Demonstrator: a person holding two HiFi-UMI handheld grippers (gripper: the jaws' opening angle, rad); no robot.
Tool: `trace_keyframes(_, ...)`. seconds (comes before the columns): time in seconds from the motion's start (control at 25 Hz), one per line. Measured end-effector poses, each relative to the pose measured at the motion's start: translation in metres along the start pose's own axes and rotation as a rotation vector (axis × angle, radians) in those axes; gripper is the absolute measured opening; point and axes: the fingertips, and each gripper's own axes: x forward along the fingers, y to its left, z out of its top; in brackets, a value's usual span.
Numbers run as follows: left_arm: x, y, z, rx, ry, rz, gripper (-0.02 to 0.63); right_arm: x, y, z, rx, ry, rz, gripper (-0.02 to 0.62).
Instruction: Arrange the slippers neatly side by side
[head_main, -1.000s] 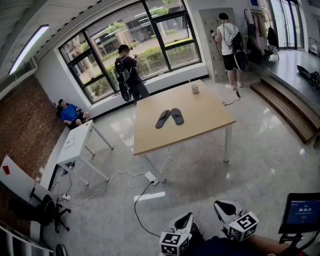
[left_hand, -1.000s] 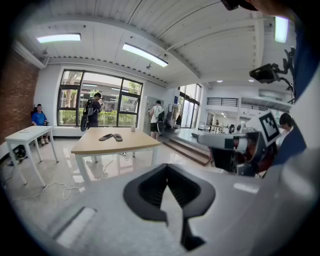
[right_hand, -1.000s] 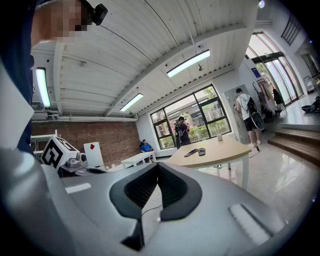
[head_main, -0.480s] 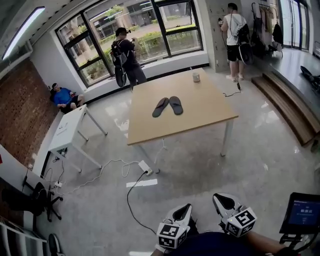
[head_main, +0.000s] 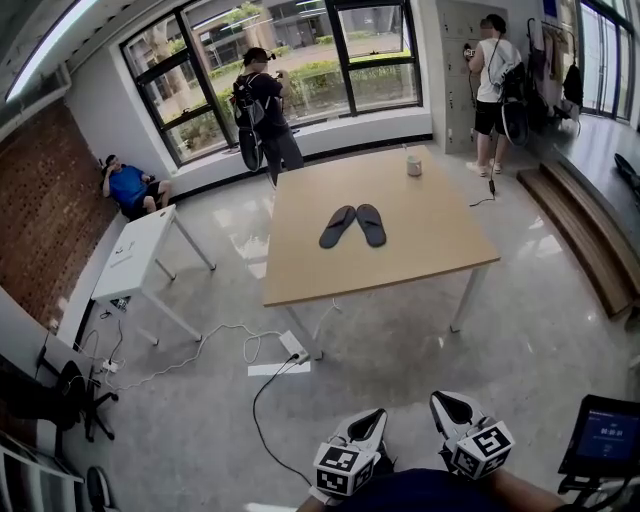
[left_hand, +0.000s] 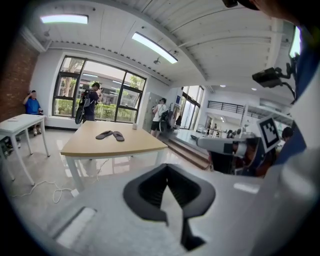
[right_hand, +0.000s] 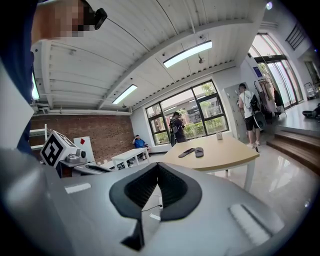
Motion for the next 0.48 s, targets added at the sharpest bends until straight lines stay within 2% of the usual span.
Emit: trace_keyframes(0.48,0.009,0.087,0.023,-0.077,-0.01,0.009,0.005,0.092,0.015,0.006,-0.037,0.04,0.036,0.011)
